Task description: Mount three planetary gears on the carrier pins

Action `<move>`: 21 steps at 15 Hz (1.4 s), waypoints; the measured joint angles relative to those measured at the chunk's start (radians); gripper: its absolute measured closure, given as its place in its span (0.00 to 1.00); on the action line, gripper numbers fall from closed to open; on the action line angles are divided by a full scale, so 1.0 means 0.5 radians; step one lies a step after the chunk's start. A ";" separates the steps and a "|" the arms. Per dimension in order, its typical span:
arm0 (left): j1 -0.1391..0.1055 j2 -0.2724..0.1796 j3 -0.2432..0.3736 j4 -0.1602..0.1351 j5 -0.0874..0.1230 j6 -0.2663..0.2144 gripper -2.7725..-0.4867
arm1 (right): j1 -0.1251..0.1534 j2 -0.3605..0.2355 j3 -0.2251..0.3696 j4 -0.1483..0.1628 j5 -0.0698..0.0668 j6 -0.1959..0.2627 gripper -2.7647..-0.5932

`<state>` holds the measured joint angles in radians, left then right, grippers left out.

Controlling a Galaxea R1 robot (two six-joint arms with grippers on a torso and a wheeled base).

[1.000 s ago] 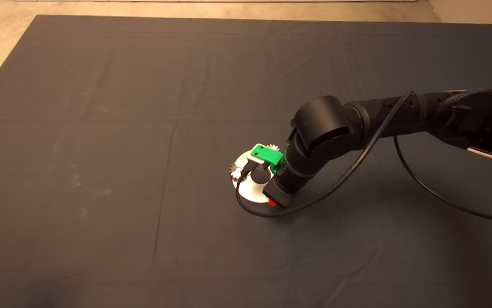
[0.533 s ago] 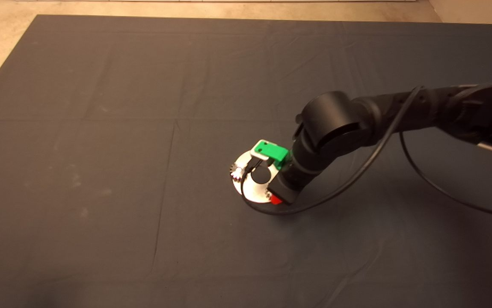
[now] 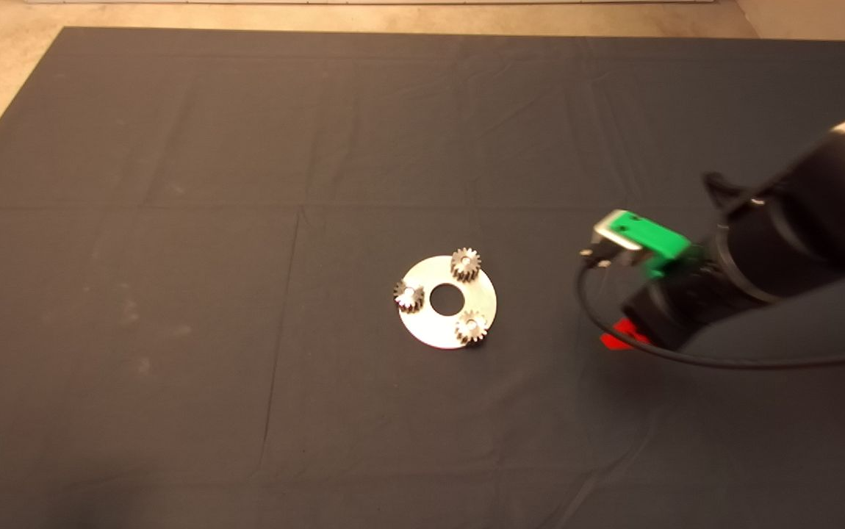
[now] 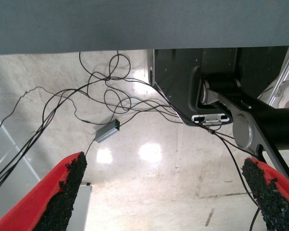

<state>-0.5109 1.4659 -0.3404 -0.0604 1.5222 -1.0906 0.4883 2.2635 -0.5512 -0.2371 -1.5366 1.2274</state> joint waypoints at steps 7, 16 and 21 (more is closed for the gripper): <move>0.000 0.108 0.000 -0.001 0.001 0.000 0.07 | 0.018 -0.972 0.283 0.371 -0.011 0.189 0.25; 0.000 0.198 0.000 -0.123 0.000 -0.047 0.00 | 0.022 -1.001 0.327 0.491 0.011 0.178 0.15; 0.000 0.282 0.000 -0.139 0.000 -0.166 0.00 | 0.022 -0.996 0.327 0.500 0.012 0.173 0.06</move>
<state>-0.5109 1.6068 -0.3404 -0.1300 1.5221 -1.1734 0.4994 1.7655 -0.3877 0.0128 -1.5307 1.3138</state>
